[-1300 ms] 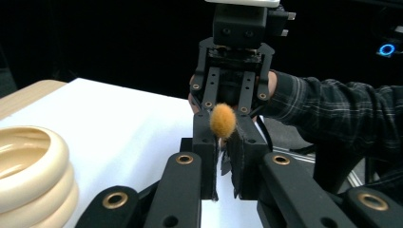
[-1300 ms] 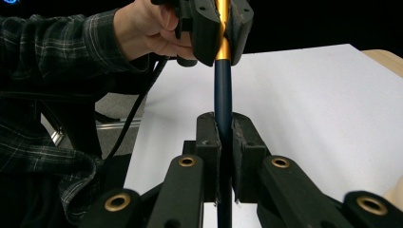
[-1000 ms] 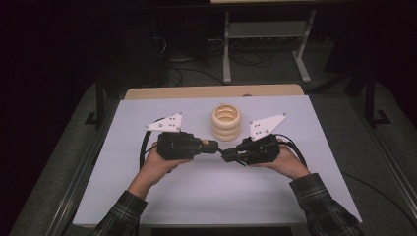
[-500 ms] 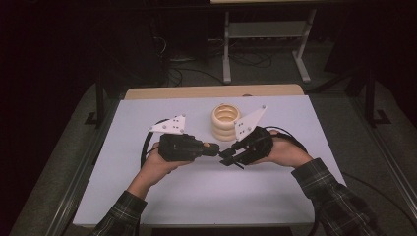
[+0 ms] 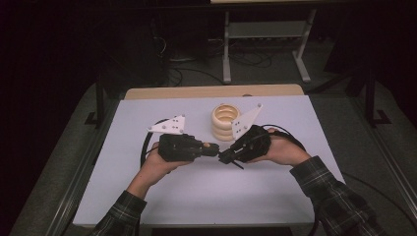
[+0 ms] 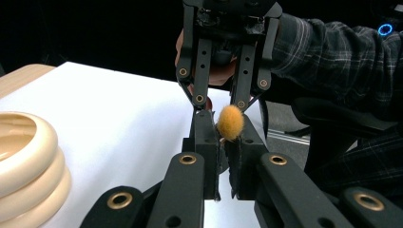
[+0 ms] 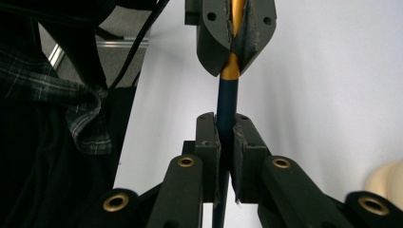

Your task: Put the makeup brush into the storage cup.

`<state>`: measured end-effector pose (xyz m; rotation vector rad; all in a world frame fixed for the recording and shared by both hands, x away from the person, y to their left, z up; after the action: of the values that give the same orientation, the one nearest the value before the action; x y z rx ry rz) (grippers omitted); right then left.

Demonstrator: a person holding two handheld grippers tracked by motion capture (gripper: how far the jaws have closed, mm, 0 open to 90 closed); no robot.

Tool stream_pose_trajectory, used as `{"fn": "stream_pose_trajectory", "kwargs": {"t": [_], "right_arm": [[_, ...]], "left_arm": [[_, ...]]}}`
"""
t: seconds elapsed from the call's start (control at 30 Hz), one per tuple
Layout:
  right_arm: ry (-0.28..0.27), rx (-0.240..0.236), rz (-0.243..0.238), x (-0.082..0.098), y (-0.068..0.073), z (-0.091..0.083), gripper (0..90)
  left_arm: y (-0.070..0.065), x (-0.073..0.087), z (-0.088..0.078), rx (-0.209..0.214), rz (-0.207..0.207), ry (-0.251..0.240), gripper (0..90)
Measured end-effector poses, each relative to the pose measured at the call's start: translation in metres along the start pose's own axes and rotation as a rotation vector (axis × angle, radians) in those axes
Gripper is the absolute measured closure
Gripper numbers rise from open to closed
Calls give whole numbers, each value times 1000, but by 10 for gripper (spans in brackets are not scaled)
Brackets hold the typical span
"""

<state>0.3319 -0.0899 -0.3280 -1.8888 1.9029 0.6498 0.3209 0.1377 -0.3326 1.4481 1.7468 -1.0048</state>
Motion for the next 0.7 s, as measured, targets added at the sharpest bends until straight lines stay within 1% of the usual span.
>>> {"fn": "stream_pose_trajectory", "kwargs": {"t": [0.03,0.1,0.17,0.2,0.3,0.37,0.43,0.5,0.6,0.7], "right_arm": [[-8,3,4,0,0,0,822],[-29,0,14,2,0,1,823],[-52,-1,18,3,-1,2,824],[-58,0,24,4,-1,2,823],[-91,4,32,5,-1,4,823],[-126,3,41,8,-1,5,824],[-165,5,54,11,-1,5,824],[-202,11,67,14,-1,6,824],[-258,9,85,19,-1,7,824],[-302,11,98,23,-1,7,824]], "left_arm": [[0,0,0,-8,2,-4,833],[0,0,0,-12,1,-9,759],[-1,0,1,-25,11,-6,682],[-1,0,1,-21,12,-5,661],[-2,0,1,-34,16,-15,602],[-2,-1,0,-47,15,-27,578],[-1,0,-1,-47,9,-42,568],[0,0,-2,-59,4,-49,552],[0,0,-3,-64,0,-63,550],[1,-1,-3,-65,-5,-74,550]]}}
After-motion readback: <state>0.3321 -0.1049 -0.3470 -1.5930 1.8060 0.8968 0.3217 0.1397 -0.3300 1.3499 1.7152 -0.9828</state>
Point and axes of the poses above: each handheld gripper's, and its own axes: z roughly forward along the jaws, x roughly out of its underside, y roughly to its left, the point moved 1 cm from there along z, roughly forward along the jaws, and after that the axes turned 12 degrees about y, right-handed, at the moved point
